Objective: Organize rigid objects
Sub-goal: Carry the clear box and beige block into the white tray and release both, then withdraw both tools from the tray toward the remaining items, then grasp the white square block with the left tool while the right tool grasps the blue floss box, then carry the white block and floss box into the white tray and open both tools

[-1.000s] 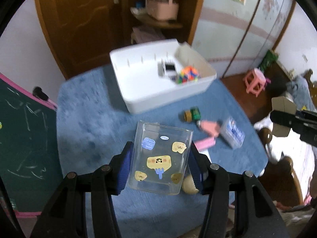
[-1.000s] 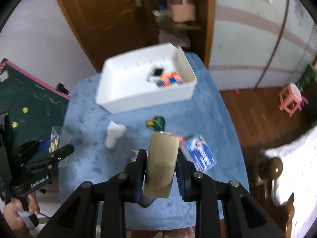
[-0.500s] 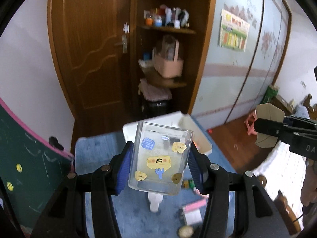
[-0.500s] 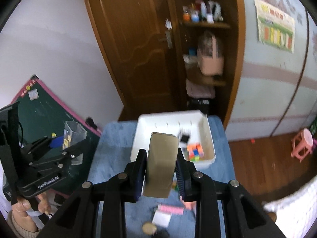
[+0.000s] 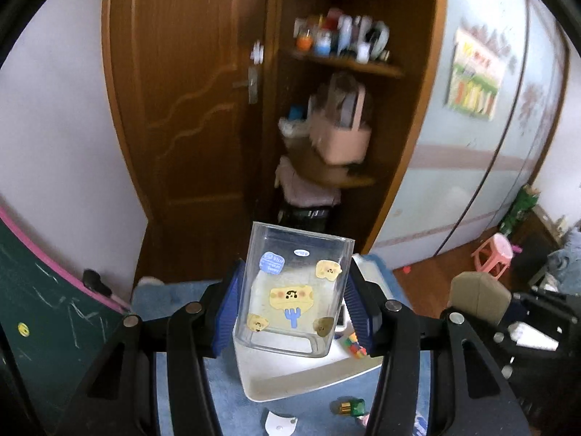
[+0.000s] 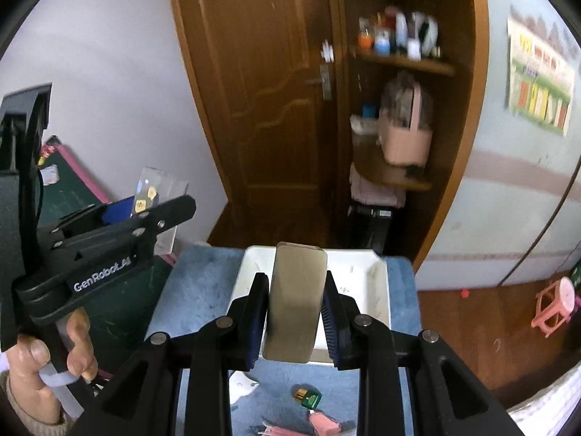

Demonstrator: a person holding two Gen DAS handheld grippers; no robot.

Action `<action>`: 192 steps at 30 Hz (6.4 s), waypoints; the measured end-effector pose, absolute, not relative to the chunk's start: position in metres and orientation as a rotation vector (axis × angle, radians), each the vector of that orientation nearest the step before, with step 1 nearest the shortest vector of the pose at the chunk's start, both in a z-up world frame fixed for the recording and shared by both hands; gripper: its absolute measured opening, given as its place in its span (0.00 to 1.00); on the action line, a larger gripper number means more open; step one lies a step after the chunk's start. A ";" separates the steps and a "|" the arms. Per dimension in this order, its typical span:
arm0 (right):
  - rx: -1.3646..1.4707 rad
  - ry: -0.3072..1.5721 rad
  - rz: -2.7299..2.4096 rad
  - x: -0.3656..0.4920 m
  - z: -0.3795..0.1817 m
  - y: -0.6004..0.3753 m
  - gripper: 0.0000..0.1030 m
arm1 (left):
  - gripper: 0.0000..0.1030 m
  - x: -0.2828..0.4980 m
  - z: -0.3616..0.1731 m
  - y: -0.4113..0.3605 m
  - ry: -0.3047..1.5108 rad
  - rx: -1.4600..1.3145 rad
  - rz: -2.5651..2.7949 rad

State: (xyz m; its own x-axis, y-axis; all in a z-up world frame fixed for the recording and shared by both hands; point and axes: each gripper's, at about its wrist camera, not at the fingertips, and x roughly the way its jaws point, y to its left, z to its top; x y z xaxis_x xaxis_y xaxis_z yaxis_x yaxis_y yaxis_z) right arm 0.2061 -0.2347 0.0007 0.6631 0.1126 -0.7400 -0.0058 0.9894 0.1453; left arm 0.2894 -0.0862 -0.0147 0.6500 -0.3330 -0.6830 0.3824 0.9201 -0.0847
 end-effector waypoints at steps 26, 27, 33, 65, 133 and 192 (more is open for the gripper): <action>0.220 1.337 0.111 0.298 -0.290 -0.222 0.25 | 0.56 0.371 -0.250 -0.144 1.119 0.259 -0.229; 0.214 1.335 0.109 0.299 -0.290 -0.221 0.25 | 0.56 0.372 -0.253 -0.146 1.125 0.259 -0.229; 0.220 1.327 0.114 0.301 -0.291 -0.217 0.26 | 0.56 0.374 -0.258 -0.149 1.142 0.263 -0.231; 0.204 1.129 0.067 0.232 -0.197 -0.215 0.48 | 0.73 0.301 -0.165 -0.116 1.018 0.199 -0.206; 0.250 1.040 -0.255 -0.042 -0.225 -0.278 0.64 | 0.81 0.063 -0.242 -0.073 1.328 0.253 -0.422; 0.232 1.167 0.109 0.052 -0.197 -0.249 0.61 | 0.57 0.076 -0.188 -0.080 1.322 0.228 -0.431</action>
State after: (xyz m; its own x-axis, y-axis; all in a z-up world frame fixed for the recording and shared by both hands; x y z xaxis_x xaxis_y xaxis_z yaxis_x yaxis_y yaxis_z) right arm 0.0521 -0.2486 -0.1971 0.3910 0.2047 -0.8973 0.0349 0.9709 0.2367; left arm 0.0757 -0.0802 -0.1880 0.1829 -0.1743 -0.9675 0.4292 0.8996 -0.0809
